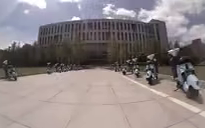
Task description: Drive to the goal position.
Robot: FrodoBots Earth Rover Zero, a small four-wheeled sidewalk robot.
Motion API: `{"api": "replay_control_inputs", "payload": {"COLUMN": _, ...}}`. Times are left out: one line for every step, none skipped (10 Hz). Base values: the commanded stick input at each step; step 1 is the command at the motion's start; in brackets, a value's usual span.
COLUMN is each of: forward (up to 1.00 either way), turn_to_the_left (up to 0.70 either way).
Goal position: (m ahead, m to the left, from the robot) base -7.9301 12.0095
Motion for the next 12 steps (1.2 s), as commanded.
{"api": "replay_control_inputs", "payload": {"forward": 0.00, "turn_to_the_left": 0.70}}
{"api": "replay_control_inputs", "payload": {"forward": 0.00, "turn_to_the_left": 0.70}}
{"api": "replay_control_inputs", "payload": {"forward": 0.00, "turn_to_the_left": 0.70}}
{"api": "replay_control_inputs", "payload": {"forward": 0.00, "turn_to_the_left": 0.70}}
{"api": "replay_control_inputs", "payload": {"forward": 0.00, "turn_to_the_left": 0.70}}
{"api": "replay_control_inputs", "payload": {"forward": 0.00, "turn_to_the_left": 0.70}}
{"api": "replay_control_inputs", "payload": {"forward": 0.00, "turn_to_the_left": 0.70}}
{"api": "replay_control_inputs", "payload": {"forward": 0.00, "turn_to_the_left": 0.70}}
{"api": "replay_control_inputs", "payload": {"forward": 0.00, "turn_to_the_left": 0.70}}
{"api": "replay_control_inputs", "payload": {"forward": 0.00, "turn_to_the_left": 0.70}}
{"api": "replay_control_inputs", "payload": {"forward": 0.00, "turn_to_the_left": 0.70}}
{"api": "replay_control_inputs", "payload": {"forward": 0.00, "turn_to_the_left": 0.70}}
